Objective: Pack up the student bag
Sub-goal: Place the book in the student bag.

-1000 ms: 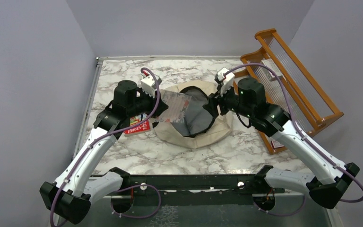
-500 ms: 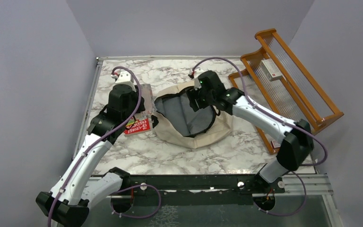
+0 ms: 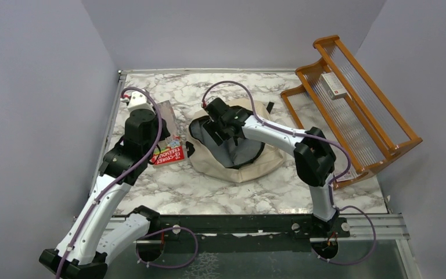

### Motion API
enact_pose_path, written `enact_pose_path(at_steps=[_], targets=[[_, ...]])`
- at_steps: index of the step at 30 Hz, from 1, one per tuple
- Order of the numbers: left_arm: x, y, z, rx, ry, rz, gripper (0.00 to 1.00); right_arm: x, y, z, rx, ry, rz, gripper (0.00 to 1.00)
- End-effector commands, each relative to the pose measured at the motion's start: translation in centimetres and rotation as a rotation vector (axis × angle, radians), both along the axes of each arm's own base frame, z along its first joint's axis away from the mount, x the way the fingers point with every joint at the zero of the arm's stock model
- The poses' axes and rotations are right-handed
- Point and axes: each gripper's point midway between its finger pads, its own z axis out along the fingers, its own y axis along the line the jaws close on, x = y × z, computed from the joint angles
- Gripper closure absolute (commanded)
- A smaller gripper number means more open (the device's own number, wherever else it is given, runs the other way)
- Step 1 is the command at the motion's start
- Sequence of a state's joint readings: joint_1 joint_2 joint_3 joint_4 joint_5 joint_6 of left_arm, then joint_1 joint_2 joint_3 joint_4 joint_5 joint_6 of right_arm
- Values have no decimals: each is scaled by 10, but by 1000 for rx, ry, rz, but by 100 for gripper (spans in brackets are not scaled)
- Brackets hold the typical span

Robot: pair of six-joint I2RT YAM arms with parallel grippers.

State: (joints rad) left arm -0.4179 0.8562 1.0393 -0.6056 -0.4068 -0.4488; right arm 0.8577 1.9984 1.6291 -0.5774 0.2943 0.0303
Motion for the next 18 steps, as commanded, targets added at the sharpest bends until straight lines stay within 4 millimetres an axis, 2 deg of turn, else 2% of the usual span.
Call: enact_pose_path(at_steps=[1, 5, 11, 13, 15, 18], targets=[[-2, 9, 29, -51, -114, 49, 100, 11, -8, -11, -153, -62, -47, 20], [-3, 7, 28, -58, -111, 40, 100, 18, -22, -26, -283, -102, -98, 20], [-3, 4, 20, -62, -95, 27, 100, 18, -28, -46, -353, -96, -74, 25], [-3, 3, 15, -67, -90, 23, 100, 18, -29, -51, -370, -90, -73, 31], [-4, 2, 13, -73, -87, 19, 100, 19, -31, -53, -380, -95, -81, 42], [-5, 0, 9, -78, -82, 10, 100, 19, -29, -44, -347, -106, -90, 55]])
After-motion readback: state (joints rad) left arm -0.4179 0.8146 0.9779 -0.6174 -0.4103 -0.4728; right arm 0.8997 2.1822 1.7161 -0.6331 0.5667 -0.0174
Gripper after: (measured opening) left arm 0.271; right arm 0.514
